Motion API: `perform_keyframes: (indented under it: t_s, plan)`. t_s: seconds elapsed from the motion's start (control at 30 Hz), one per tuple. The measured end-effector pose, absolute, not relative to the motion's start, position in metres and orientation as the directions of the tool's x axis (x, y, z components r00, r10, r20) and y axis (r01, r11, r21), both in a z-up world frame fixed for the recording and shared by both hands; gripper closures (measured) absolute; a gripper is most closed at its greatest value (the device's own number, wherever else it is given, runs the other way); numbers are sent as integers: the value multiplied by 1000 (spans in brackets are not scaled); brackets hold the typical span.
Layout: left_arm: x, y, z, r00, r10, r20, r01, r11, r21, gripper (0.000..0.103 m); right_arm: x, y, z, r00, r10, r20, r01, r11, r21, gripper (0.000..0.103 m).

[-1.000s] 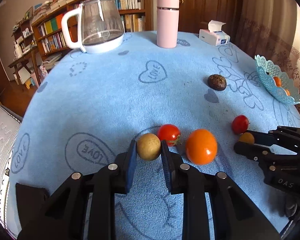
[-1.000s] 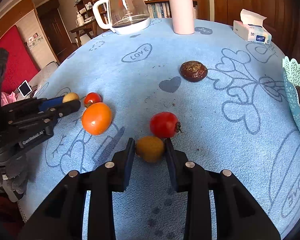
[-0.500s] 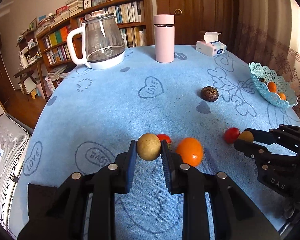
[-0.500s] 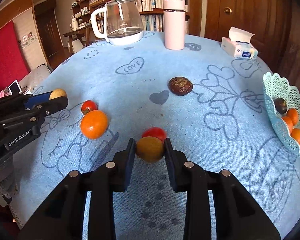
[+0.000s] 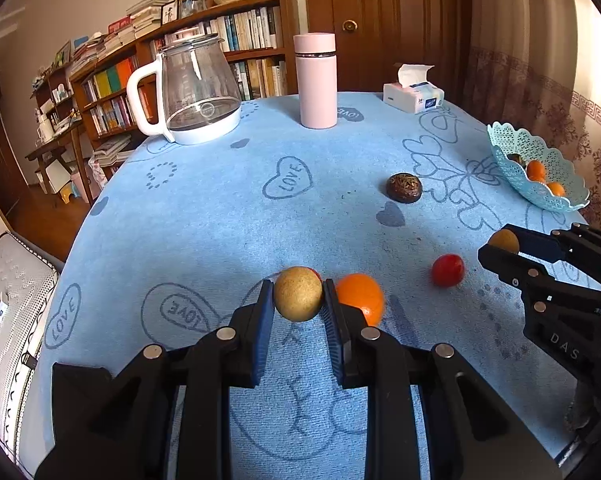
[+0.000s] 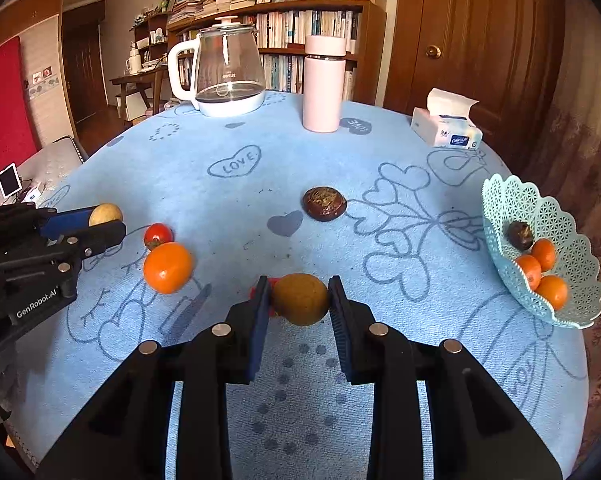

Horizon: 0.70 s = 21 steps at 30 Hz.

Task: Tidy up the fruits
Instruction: 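Carry both held fruits up and over to the mint basket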

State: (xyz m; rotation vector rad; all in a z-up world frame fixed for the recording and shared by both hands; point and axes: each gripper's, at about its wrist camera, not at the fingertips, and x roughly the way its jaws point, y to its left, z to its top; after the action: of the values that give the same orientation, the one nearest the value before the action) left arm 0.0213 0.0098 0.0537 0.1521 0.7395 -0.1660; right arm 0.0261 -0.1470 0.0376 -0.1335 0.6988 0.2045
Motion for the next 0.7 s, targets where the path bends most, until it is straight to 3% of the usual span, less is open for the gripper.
perform_keyframes:
  t_s: [0.7]
  plan:
    - [14, -44, 73, 759, -108, -642, 254, 957, 139, 79, 20, -187, 52, 798, 95, -595, -160, 986, -57, 73]
